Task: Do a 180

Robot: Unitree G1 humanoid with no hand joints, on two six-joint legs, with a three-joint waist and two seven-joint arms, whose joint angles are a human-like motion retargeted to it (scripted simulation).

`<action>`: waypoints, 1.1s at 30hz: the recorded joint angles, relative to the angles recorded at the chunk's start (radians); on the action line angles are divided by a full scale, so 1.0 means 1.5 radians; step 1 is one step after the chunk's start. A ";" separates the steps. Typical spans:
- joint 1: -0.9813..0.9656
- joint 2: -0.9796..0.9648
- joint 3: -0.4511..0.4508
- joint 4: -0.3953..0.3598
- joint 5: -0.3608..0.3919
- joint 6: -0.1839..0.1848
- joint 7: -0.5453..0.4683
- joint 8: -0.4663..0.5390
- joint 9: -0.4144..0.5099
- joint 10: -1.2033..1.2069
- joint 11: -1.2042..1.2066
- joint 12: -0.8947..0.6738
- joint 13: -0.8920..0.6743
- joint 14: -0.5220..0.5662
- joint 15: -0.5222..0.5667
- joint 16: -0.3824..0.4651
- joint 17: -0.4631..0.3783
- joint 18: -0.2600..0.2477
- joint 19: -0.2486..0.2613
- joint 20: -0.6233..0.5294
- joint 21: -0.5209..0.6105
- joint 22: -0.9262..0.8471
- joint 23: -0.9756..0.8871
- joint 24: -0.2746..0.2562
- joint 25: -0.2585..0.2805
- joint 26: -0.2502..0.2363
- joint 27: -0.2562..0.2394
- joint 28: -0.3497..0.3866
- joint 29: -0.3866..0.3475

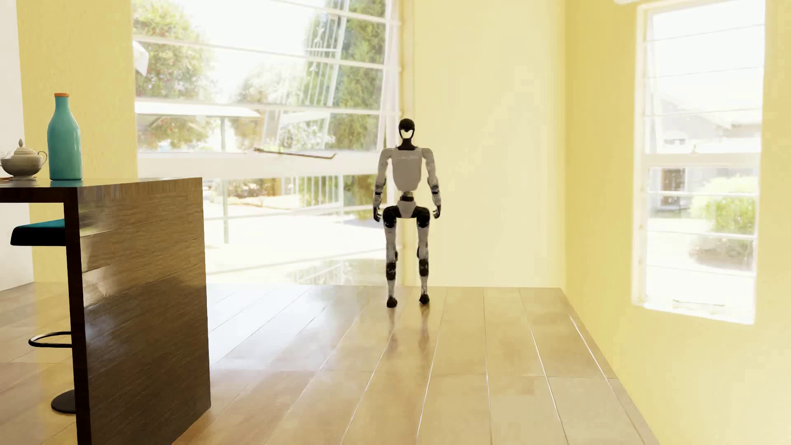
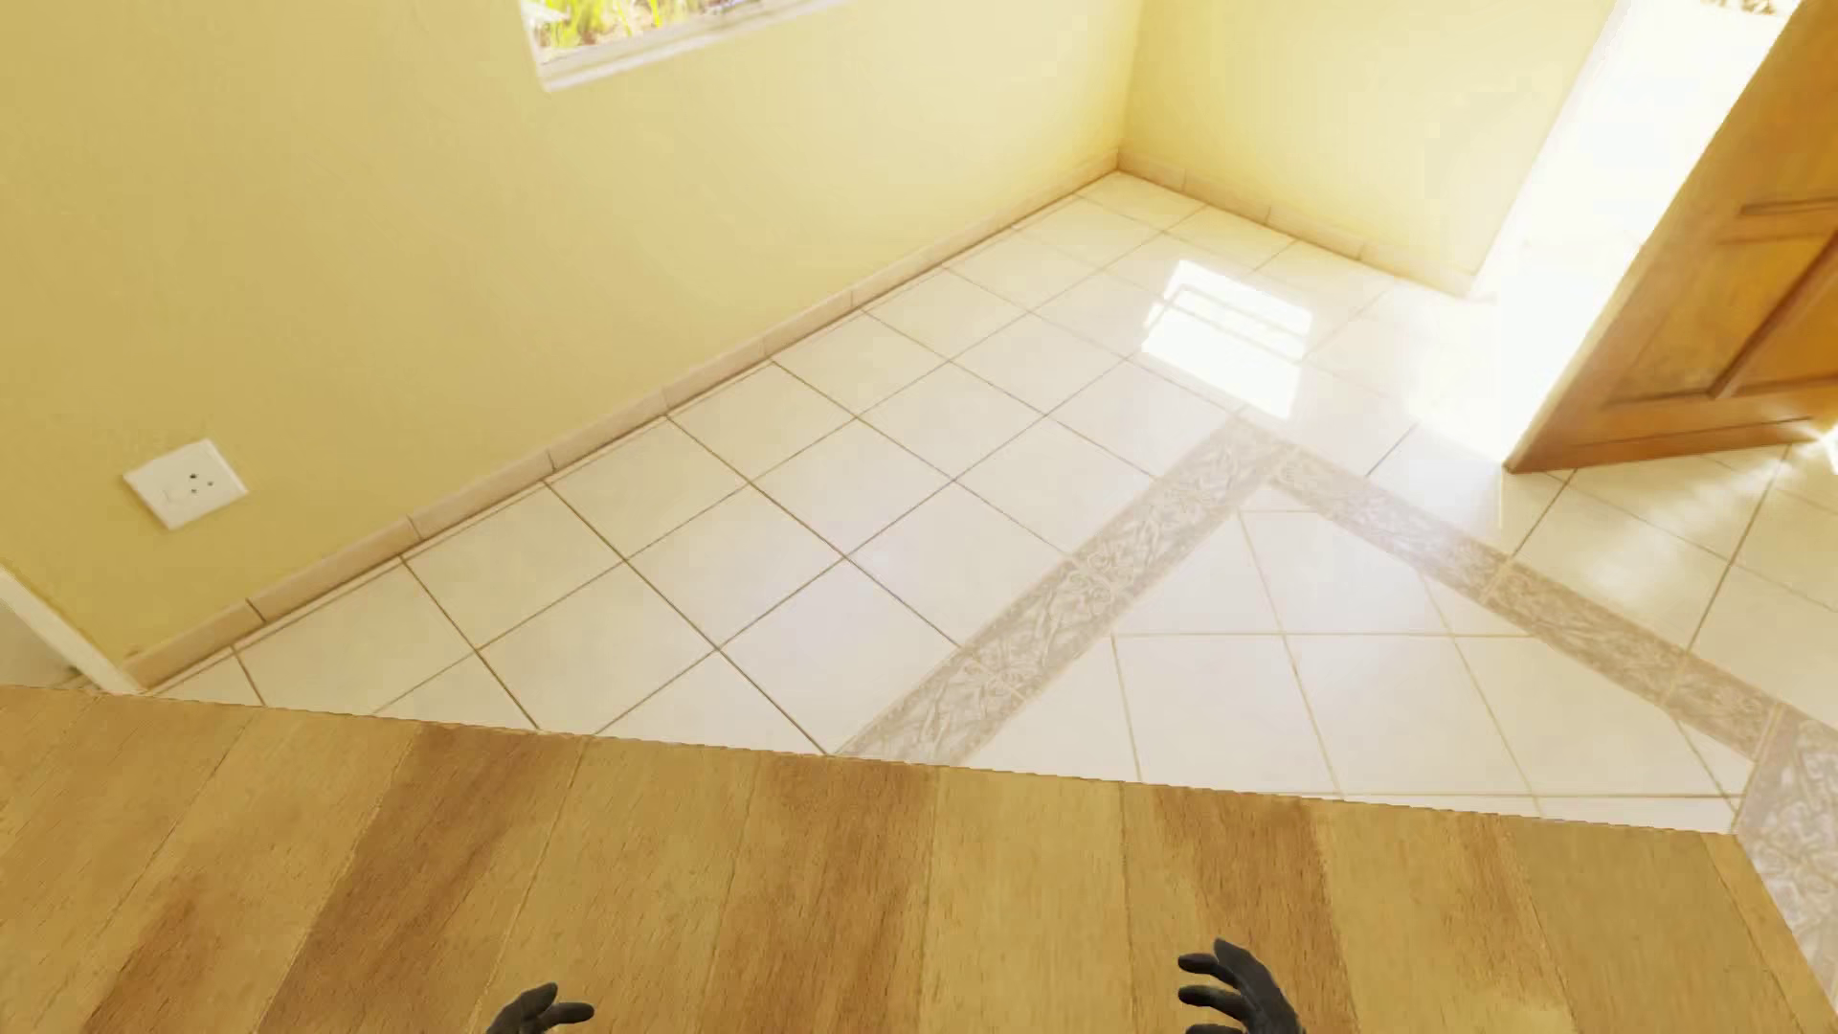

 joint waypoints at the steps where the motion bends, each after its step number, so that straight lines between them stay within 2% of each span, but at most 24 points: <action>1: -0.008 0.019 0.020 -0.018 0.002 0.005 -0.030 -0.003 -0.007 0.024 -0.056 -0.031 0.029 -0.020 -0.068 -0.019 0.005 0.029 -0.032 -0.018 0.036 -0.005 0.050 0.001 -0.005 0.039 0.002 0.008 0.001; 2: -0.019 0.044 0.037 -0.015 0.000 0.025 -0.043 -0.020 -0.006 0.057 -0.084 -0.037 0.028 -0.041 -0.052 -0.034 0.012 0.024 0.040 -0.019 0.032 0.004 0.074 0.004 -0.021 0.057 0.019 0.023 0.008; 4: -0.043 0.041 0.054 0.001 -0.011 0.046 -0.021 -0.051 0.024 0.110 -0.046 -0.017 -0.034 -0.071 -0.075 -0.020 0.010 0.038 0.046 -0.009 0.061 0.022 0.027 0.012 -0.051 0.073 0.055 0.062 0.013; 5: -0.052 0.009 0.066 0.000 -0.016 0.050 -0.029 -0.060 0.036 0.127 0.018 -0.012 -0.051 -0.079 -0.053 -0.025 0.027 0.039 0.036 0.006 0.064 0.041 0.012 0.021 -0.053 0.081 0.055 0.085 0.007; 7: -0.038 -0.021 0.092 -0.022 -0.018 0.030 -0.062 -0.031 0.040 0.100 0.041 0.004 -0.027 -0.071 -0.024 -0.011 0.025 0.040 -0.054 0.005 0.041 0.036 0.072 0.030 -0.040 0.083 0.025 0.126 0.015; 8: -0.038 -0.004 0.098 -0.030 -0.031 0.024 -0.078 -0.017 0.040 0.098 -0.054 0.004 -0.022 -0.073 -0.047 -0.014 0.008 0.039 -0.005 -0.003 -0.005 0.038 0.070 0.030 -0.036 0.074 0.027 0.146 0.034; 9: -0.038 0.015 0.102 -0.019 -0.037 0.029 -0.069 -0.030 0.039 0.102 -0.079 0.008 -0.026 -0.081 -0.041 -0.035 -0.020 0.041 0.084 -0.012 0.013 0.013 0.069 0.028 -0.029 0.077 0.029 0.158 0.044; 11: -0.039 0.037 0.096 0.018 -0.048 0.022 -0.007 -0.063 0.042 0.102 -0.084 -0.007 -0.033 -0.086 -0.059 -0.025 0.003 0.029 0.082 0.003 0.034 0.013 0.026 0.014 -0.008 0.069 0.033 0.145 0.044; 13: -0.045 0.035 0.098 0.041 -0.050 0.039 0.006 -0.083 0.045 0.140 -0.029 -0.008 -0.058 -0.118 -0.067 -0.022 0.015 0.027 0.086 0.025 0.061 0.032 0.021 0.015 0.001 0.054 0.015 0.115 0.032; 14: -0.038 -0.006 0.081 0.030 -0.057 0.038 -0.009 -0.072 0.048 0.138 0.067 -0.009 -0.059 -0.120 -0.012 -0.013 0.018 0.041 0.062 0.021 0.083 0.053 0.022 0.022 -0.002 0.052 0.003 0.105 0.025; 15: -0.030 -0.049 0.075 0.019 -0.040 0.026 -0.026 -0.040 0.038 0.120 0.129 -0.007 -0.043 -0.115 0.030 -0.001 0.021 0.041 -0.042 0.022 0.064 0.061 0.042 0.029 -0.007 0.044 -0.006 0.104 0.029; 16: -0.012 -0.070 0.066 0.011 -0.018 0.016 -0.045 -0.020 0.040 0.102 0.144 -0.011 -0.040 -0.111 0.015 0.009 0.020 0.039 -0.115 0.021 0.029 0.071 0.043 0.035 -0.016 0.034 -0.001 0.108 0.043; 17: -0.009 -0.091 0.052 0.008 -0.002 0.006 -0.056 -0.016 0.039 0.101 0.127 -0.011 -0.041 -0.115 -0.029 0.024 0.006 0.037 -0.112 0.003 0.006 0.058 0.002 0.041 -0.031 0.033 0.014 0.116 0.063; 18: -0.007 -0.085 0.050 -0.003 0.002 -0.005 -0.070 -0.010 0.037 0.113 0.060 -0.020 -0.036 -0.124 -0.061 0.003 -0.011 0.034 -0.090 -0.014 -0.002 0.037 0.018 0.045 -0.047 0.046 0.011 0.127 0.080; 19: -0.014 -0.052 0.054 -0.006 -0.018 -0.013 -0.067 -0.008 0.034 0.140 -0.031 -0.031 -0.026 -0.131 -0.024 -0.025 -0.029 0.024 0.037 -0.022 0.009 0.019 0.058 0.045 -0.056 0.059 0.002 0.135 0.090; 20: -0.017 -0.034 0.074 0.017 -0.021 -0.006 -0.034 -0.021 0.034 0.158 -0.041 -0.012 -0.029 -0.132 -0.032 -0.031 -0.038 0.013 0.078 -0.022 0.021 -0.002 0.060 0.037 -0.056 0.058 0.009 0.130 0.093; 23: -0.039 0.003 0.110 0.075 -0.042 0.039 0.003 -0.089 0.036 0.156 -0.055 0.008 -0.065 -0.145 -0.053 -0.026 -0.007 -0.035 0.079 0.013 0.034 0.002 0.040 0.013 -0.025 0.089 0.009 0.084 0.051; 25: -0.026 0.006 0.121 0.054 -0.051 0.050 -0.011 -0.059 0.042 0.148 -0.022 0.023 -0.078 -0.148 -0.064 0.006 0.012 -0.003 0.090 0.013 0.059 0.037 0.014 0.006 0.012 0.086 -0.009 0.063 0.018; 26: -0.010 -0.001 0.113 0.044 -0.047 0.052 -0.022 -0.042 0.049 0.131 0.019 0.020 -0.074 -0.142 -0.049 0.010 0.010 0.022 0.036 0.023 0.062 0.050 0.019 0.000 0.017 0.083 -0.021 0.063 0.013; 27: -0.007 -0.012 0.103 0.027 -0.042 0.040 -0.042 -0.017 0.040 0.114 0.035 0.015 -0.043 -0.134 -0.050 0.008 0.002 0.014 -0.059 0.027 0.041 0.042 0.024 -0.007 0.011 0.074 -0.026 0.076 0.018; 28: 0.000 0.000 0.102 0.016 -0.045 0.032 -0.060 -0.007 0.038 0.101 -0.008 -0.001 -0.023 -0.128 -0.080 0.006 -0.016 0.017 -0.108 0.015 0.017 0.027 0.042 -0.009 0.004 0.062 -0.022 0.095 0.029; 29: -0.010 0.037 0.094 0.015 -0.069 0.027 -0.058 -0.017 0.036 0.124 -0.066 -0.013 -0.011 -0.118 -0.083 -0.007 -0.029 0.010 0.096 -0.001 0.015 0.005 0.054 -0.006 -0.001 0.049 -0.006 0.118 0.039; 31: -0.042 0.060 0.082 0.041 -0.077 0.030 -0.018 -0.047 0.031 0.177 -0.085 -0.007 -0.026 -0.089 -0.088 -0.045 -0.010 -0.016 0.116 -0.011 0.045 0.001 0.039 -0.003 -0.014 0.040 0.030 0.141 0.031; 33: -0.055 0.061 0.093 0.085 -0.083 0.047 0.032 -0.075 0.042 0.148 -0.032 -0.012 -0.056 -0.120 -0.081 -0.028 0.002 -0.036 0.114 0.029 0.074 0.019 0.032 -0.001 -0.026 0.059 0.033 0.117 0.013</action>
